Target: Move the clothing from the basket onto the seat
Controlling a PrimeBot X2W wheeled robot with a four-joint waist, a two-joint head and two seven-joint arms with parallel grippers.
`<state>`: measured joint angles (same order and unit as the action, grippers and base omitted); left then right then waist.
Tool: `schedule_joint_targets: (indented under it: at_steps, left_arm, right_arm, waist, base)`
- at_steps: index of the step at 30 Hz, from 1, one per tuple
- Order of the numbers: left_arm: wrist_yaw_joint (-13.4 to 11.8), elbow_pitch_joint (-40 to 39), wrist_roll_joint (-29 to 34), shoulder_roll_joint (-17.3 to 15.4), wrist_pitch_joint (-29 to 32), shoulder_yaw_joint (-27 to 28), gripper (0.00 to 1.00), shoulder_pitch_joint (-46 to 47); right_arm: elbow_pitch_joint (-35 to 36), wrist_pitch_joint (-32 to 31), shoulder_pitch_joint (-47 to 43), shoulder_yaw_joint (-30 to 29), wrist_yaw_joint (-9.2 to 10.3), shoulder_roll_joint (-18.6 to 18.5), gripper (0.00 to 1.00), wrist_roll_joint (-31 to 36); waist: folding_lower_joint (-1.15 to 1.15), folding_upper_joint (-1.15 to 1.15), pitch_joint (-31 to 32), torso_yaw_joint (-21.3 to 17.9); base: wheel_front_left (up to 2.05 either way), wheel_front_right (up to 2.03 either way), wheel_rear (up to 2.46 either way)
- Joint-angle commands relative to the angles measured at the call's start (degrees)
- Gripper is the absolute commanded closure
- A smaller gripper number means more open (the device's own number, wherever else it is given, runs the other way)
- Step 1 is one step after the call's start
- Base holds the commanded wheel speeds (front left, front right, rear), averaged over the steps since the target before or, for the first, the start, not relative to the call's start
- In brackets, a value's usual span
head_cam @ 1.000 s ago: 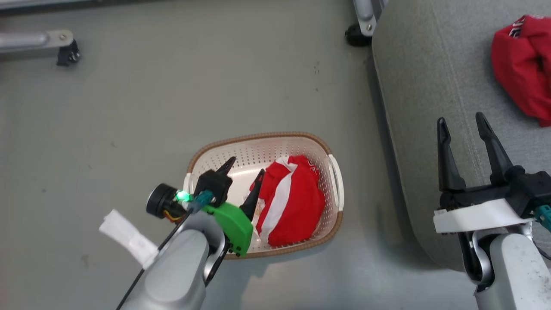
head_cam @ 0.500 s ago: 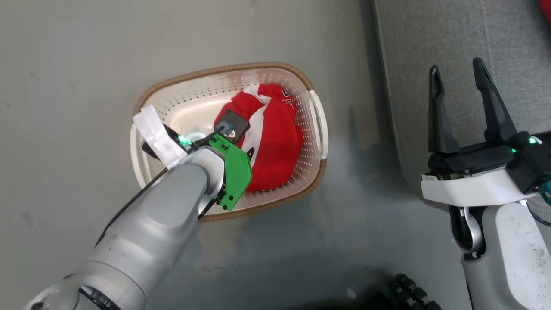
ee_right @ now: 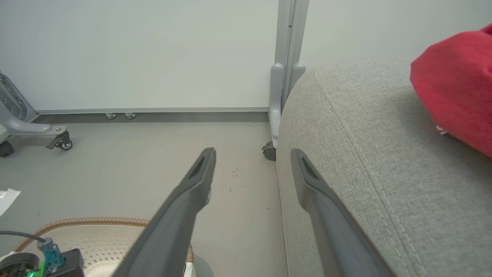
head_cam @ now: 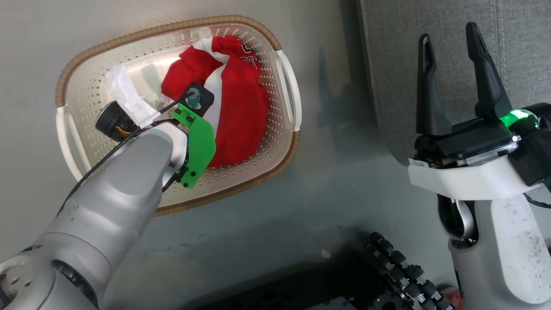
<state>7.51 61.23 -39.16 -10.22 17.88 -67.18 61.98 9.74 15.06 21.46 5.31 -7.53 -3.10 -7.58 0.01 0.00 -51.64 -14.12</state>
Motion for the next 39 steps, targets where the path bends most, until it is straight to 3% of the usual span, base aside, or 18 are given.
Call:
schedule_joint_targets:
  at_steps: [1, 18, 19, 20, 30, 39]
  left_arm:
    - [-0.1, 0.3, -0.8, -1.0, 0.6, -0.6, 0.00, 1.4]
    - [-0.1, -1.6, -10.8, -2.5, 5.3, -4.1, 0.02, 2.3]
    - [-0.1, -2.0, -11.1, -2.6, 5.3, -4.3, 0.55, 2.4]
    - [-0.1, -2.5, -11.4, -2.8, 4.9, -4.5, 1.00, 2.5]
    - [-0.1, -3.5, -11.1, -1.7, -5.0, -5.7, 1.00, 0.9]
    - [-0.1, -2.6, -12.8, 1.8, -17.8, -5.8, 1.00, -4.3]
  right_arm:
    - [0.5, 0.2, 0.7, 0.4, 0.08, 0.1, 0.00, -0.5]
    - [0.8, 0.2, 1.2, 1.3, 0.08, 0.2, 0.00, -2.6]
    - [0.8, 0.2, 1.3, 1.4, 0.08, 0.2, 0.00, -2.5]
    - [0.8, 0.2, 1.5, 1.4, 0.08, 0.2, 0.00, -2.5]
    - [-0.3, 0.2, 0.2, 0.9, 0.08, 0.1, 0.00, -1.1]
    - [-2.1, 0.2, -2.9, 0.7, 0.08, -0.5, 0.00, 1.2]
  waist:
    - [-0.01, 0.00, -2.8, -2.7]
    - [-0.01, 0.00, -4.5, -4.3]
    - [-0.01, 0.00, -4.5, -4.3]
    - [-0.01, 0.00, -4.5, -4.3]
    - [-0.01, 0.00, 0.5, -2.4]
    - [-0.01, 0.00, 13.2, 2.4]
  base:
    - [0.00, 0.00, 0.00]
    - [0.00, 0.00, 0.00]
    - [0.00, 0.00, 0.00]
    - [0.00, 0.00, 0.00]
    - [0.00, 0.00, 0.00]
    - [0.00, 0.00, 0.00]
